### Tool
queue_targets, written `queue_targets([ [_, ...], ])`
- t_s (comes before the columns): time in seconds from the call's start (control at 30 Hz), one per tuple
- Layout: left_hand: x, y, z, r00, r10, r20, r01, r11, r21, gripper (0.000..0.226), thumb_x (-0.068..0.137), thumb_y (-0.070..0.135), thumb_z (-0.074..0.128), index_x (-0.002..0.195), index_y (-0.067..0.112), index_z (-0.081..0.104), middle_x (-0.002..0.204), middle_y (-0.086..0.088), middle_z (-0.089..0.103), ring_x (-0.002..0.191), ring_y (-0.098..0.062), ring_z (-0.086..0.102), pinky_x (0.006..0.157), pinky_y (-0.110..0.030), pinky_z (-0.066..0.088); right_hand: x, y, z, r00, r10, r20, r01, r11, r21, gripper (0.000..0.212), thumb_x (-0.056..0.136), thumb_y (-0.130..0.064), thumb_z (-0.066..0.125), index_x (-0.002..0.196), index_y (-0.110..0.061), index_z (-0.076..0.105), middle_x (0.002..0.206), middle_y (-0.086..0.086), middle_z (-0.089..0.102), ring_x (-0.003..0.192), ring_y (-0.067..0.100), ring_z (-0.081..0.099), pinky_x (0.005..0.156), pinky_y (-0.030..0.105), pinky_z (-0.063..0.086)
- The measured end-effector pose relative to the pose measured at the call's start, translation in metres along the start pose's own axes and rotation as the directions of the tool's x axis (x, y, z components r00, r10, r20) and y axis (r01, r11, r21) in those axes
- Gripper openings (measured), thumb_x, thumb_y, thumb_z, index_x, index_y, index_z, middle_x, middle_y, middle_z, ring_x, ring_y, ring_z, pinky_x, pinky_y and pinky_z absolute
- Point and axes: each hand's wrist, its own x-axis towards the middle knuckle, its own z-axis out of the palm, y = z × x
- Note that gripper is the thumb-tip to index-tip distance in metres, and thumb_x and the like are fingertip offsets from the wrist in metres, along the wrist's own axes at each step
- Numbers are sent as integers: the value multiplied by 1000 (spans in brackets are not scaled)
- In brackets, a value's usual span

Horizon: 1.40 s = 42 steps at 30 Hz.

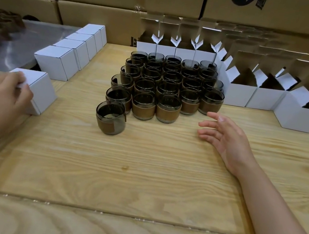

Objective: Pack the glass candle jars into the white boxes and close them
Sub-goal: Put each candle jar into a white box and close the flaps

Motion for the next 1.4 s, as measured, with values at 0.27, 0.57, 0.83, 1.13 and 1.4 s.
queue_targets([
  [0.27, 22, 76, -28, 983, 33, -180, -31, 999, 14, 39, 97, 52, 25, 107, 21, 47, 96, -9, 54, 90, -36, 51, 78, -50, 47, 2, 2, -2, 1000, 1, 2, -1, 1000, 16, 25, 102, -20, 41, 114, -12, 60, 91, 8, 72, 85, 23, 69, 74, 30, 56],
  [0.57, 25, 115, -48, 994, 59, -95, -63, 997, -35, 36, 98, 47, 27, 102, 19, 50, 98, -20, 58, 93, -43, 51, 81, -57, 45, 3, 3, -1, 1000, 7, -8, -6, 1000, 25, 23, 101, -18, 42, 111, -11, 62, 88, 9, 71, 81, 22, 69, 72, 28, 56],
  [0.83, 24, 132, -59, 999, 45, -28, -47, 995, -91, 36, 95, 45, 24, 88, 18, 46, 89, -21, 55, 84, -42, 52, 74, -55, 47, 3, 3, 0, 1000, 4, -15, -4, 1000, 15, 22, 101, -17, 43, 109, -11, 63, 88, 9, 71, 80, 21, 69, 72, 28, 56],
  [1.13, 2, 238, -103, 952, -15, -306, -147, 852, -503, 29, 98, 34, 36, 112, 27, 60, 104, 17, 59, 102, 1, 53, 97, -32, 42, 1, 0, 1, 999, 14, -29, -13, 1000, 19, 22, 101, -16, 43, 110, -11, 63, 88, 9, 70, 80, 21, 69, 72, 28, 56],
  [1.4, -117, 409, -110, 881, 434, -190, -408, 490, -771, 26, 91, 21, 44, 85, 10, 67, 61, 10, 55, 53, -8, 51, 51, -24, 43, -1, -2, 2, 999, 14, -34, -13, 1000, 25, 22, 101, -16, 42, 109, -10, 62, 89, 11, 69, 78, 20, 69, 71, 27, 56],
])
